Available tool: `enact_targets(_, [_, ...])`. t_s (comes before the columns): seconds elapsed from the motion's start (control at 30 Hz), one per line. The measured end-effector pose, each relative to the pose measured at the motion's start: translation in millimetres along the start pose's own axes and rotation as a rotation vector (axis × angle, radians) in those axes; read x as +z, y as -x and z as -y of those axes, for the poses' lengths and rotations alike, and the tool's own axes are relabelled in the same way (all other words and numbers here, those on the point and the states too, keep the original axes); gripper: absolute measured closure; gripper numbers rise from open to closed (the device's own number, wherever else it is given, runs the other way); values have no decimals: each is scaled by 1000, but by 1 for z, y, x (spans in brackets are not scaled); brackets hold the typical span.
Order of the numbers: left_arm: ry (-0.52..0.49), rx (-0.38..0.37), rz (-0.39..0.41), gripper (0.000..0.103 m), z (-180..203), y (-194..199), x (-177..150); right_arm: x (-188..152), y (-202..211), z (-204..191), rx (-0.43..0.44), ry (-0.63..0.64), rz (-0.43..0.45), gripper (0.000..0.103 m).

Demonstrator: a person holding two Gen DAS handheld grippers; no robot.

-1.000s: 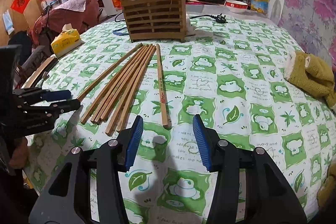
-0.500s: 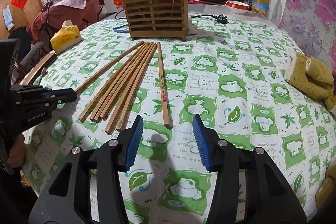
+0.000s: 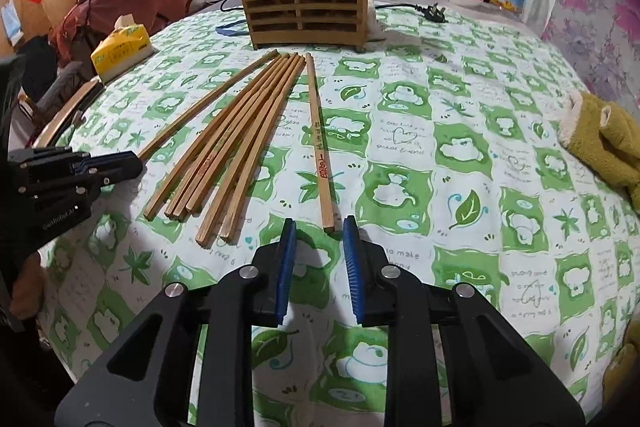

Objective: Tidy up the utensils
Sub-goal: 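Close the left gripper on a chopstick while the right gripper grasps another, then lift both chopsticks and carry them above the wooden holder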

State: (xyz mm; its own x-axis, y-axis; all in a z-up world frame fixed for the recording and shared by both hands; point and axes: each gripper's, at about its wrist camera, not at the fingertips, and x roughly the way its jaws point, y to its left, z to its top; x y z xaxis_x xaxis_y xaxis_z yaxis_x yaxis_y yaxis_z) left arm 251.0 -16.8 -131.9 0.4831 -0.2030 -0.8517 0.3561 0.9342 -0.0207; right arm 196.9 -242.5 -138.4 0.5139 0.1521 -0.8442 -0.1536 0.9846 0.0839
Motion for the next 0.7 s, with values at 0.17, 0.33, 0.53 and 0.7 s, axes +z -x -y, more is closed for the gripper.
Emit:
enact_targets(0.17, [3,-2,1,97,2,-3,3,1,-1,2,-5,-18,-4,81])
enact_targets(0.33, [8,-10,3,97,1,-3,4,1,-1,-5,-36,2,2,96])
enact_targets(0.53, [44,-41,65,97,-7,9,4,-1,3,-11,-96,22,32,97])
enact_targets(0.7, [98,-51,150,97,-16,26,1,-3,15,-6,-65,-3,92,97])
